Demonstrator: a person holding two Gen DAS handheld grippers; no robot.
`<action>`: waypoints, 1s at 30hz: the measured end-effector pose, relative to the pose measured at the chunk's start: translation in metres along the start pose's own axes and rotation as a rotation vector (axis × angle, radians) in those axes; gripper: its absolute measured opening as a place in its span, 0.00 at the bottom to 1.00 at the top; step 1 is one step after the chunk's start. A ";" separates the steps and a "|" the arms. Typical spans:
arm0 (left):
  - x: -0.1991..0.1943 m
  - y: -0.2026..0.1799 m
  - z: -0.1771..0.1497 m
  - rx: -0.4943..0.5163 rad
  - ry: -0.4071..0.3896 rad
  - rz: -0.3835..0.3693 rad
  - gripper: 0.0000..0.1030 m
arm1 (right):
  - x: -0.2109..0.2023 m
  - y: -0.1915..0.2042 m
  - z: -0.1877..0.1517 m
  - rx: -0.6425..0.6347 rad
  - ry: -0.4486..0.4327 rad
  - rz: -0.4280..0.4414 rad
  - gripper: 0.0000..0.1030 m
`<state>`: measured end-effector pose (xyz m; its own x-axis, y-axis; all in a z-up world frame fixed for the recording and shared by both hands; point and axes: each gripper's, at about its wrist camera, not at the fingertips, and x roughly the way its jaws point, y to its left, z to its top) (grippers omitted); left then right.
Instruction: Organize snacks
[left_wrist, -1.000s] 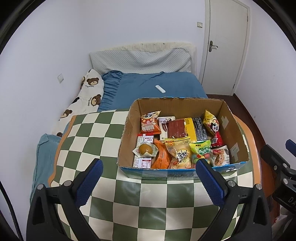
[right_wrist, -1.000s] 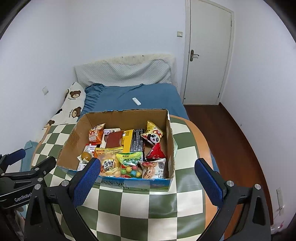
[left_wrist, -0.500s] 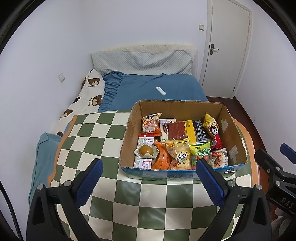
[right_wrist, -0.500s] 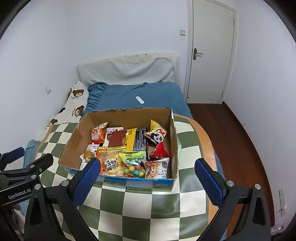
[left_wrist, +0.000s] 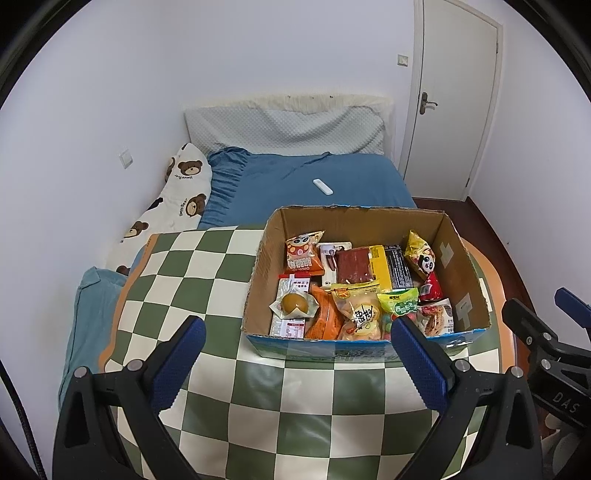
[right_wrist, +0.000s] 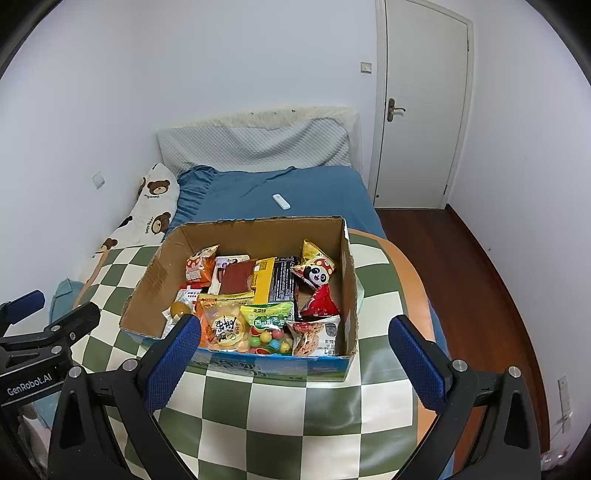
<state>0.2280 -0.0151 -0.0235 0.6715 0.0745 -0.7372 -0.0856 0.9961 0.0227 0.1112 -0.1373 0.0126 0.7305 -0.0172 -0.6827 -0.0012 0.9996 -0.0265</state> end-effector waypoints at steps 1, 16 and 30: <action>-0.001 0.000 0.000 0.000 -0.001 0.001 1.00 | 0.000 0.000 0.000 -0.001 0.000 -0.002 1.00; -0.006 -0.001 0.004 0.004 -0.008 0.002 1.00 | -0.003 0.001 0.002 -0.007 -0.007 0.000 1.00; -0.010 0.000 0.004 0.004 -0.009 0.000 1.00 | -0.009 0.003 0.003 0.001 -0.011 0.004 1.00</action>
<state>0.2246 -0.0155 -0.0135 0.6778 0.0752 -0.7314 -0.0827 0.9962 0.0259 0.1067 -0.1337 0.0205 0.7383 -0.0128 -0.6744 -0.0039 0.9997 -0.0232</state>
